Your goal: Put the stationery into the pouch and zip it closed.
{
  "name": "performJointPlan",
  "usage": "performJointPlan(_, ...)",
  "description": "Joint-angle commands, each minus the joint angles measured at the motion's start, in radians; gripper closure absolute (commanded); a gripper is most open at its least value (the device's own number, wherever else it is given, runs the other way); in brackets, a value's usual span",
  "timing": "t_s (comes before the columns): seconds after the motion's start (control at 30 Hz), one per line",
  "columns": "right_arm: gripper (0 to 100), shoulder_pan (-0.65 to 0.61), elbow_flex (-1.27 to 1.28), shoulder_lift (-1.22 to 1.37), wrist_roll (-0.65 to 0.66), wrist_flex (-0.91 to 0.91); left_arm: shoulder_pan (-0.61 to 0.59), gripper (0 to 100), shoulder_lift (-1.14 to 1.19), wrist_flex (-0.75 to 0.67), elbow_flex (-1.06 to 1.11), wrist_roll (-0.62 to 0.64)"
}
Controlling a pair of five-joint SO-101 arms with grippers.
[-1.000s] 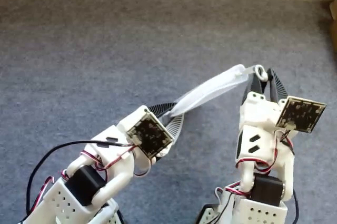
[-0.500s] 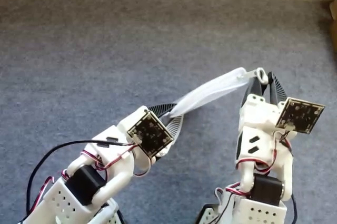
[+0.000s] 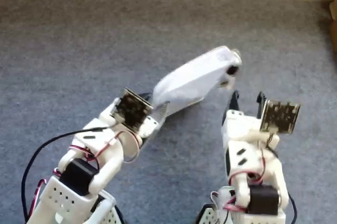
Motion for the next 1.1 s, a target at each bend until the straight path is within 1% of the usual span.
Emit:
performJointPlan(0.0, 80.3, -0.062, -0.047, -0.13, 0.075, 0.022, -0.09, 82, -0.013, -0.035, -0.015, 0.021)
performJointPlan(0.1, 80.3, -0.074, -0.044, -0.085, 0.147, 0.022, -0.122, 80, -0.015, -0.044, -0.039, 0.023)
performJointPlan(0.2, 80.3, -0.073, -0.042, -0.077, 0.147, 0.024, -0.133, 80, -0.015, -0.008, -0.108, 0.023)
performJointPlan(0.3, 80.3, -0.073, -0.041, -0.077, 0.147, 0.024, -0.133, 80, -0.015, 0.066, -0.174, 0.02)
performJointPlan(0.47, 80.3, -0.076, 0.03, -0.077, 0.147, 0.065, -0.133, 81, -0.015, 0.157, -0.211, 0.018)
performJointPlan(0.6, 80.3, -0.076, 0.148, -0.079, 0.147, 0.071, -0.134, 88, -0.015, 0.209, -0.211, 0.017)
performJointPlan(0.73, 80.3, -0.076, 0.275, -0.079, 0.147, 0.071, -0.143, 96, -0.015, 0.221, -0.209, 0.015)
performJointPlan(0.87, 80.3, -0.073, 0.381, -0.079, 0.147, 0.065, -0.271, 96, -0.015, 0.212, -0.211, 0.021)
performJointPlan(0.93, 80.3, -0.076, 0.412, -0.079, 0.147, 0.065, -0.326, 96, -0.013, 0.173, -0.199, 0.023)
performJointPlan(1.07, 80.3, -0.076, 0.447, -0.079, 0.147, 0.065, -0.387, 96, -0.013, 0.115, -0.136, 0.023)
